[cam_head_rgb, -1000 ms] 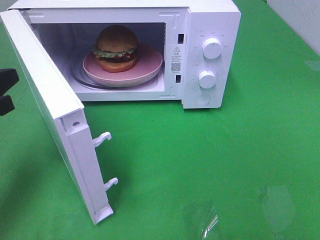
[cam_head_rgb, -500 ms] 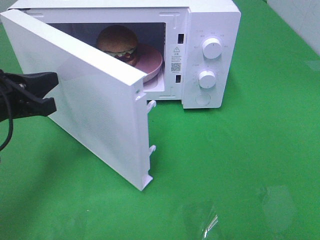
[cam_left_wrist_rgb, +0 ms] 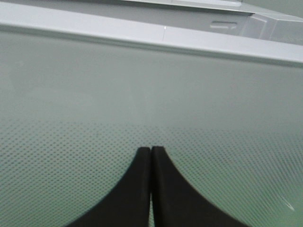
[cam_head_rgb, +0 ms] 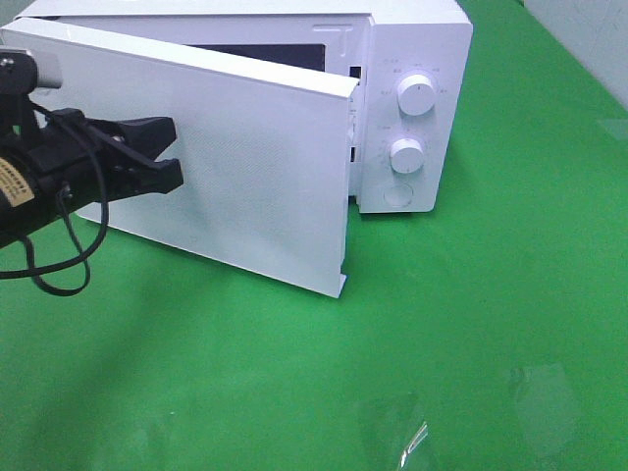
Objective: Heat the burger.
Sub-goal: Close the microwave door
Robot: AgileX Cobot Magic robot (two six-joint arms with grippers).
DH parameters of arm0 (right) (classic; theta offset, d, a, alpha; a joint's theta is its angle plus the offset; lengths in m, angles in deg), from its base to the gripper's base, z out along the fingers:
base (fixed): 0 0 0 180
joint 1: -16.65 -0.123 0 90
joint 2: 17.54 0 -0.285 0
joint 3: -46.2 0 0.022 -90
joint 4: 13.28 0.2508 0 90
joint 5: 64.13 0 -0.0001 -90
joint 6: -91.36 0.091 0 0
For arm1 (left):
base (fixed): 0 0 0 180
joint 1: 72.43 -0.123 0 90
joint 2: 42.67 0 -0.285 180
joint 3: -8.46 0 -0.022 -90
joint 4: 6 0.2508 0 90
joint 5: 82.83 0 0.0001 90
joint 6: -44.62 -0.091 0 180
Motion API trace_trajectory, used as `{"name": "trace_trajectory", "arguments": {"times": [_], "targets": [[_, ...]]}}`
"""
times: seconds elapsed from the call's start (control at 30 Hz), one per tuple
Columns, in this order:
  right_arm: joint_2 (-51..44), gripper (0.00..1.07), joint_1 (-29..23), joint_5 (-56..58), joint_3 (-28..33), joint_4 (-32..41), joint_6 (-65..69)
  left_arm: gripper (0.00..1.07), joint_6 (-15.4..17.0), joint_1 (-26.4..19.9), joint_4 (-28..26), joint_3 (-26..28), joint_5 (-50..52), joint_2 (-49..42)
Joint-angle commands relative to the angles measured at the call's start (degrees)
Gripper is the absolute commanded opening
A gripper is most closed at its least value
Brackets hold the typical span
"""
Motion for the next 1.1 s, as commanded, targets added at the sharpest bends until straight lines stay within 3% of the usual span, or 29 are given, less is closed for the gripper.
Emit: {"name": "trace_trajectory", "arguments": {"times": [0.03, 0.43, 0.97, 1.1], "targets": [[-1.6, 0.76, 0.34, -0.46, 0.11, 0.06, 0.52, 0.0, -1.55, 2.98, -3.84, 3.95, -1.43, 2.52], [-1.6, 0.76, 0.34, -0.46, 0.11, 0.06, 0.52, 0.0, -1.72, 6.82, -7.28, 15.76, -4.64, 9.8], [-1.6, 0.76, 0.34, -0.46, 0.11, 0.06, 0.52, 0.0, -1.49, 7.45, -7.45, 28.02, -8.65, 16.73], [-1.6, 0.76, 0.34, -0.46, 0.11, 0.06, 0.52, 0.0, -2.92, 7.45, -9.45, 30.65, -8.94, 18.05]]}}
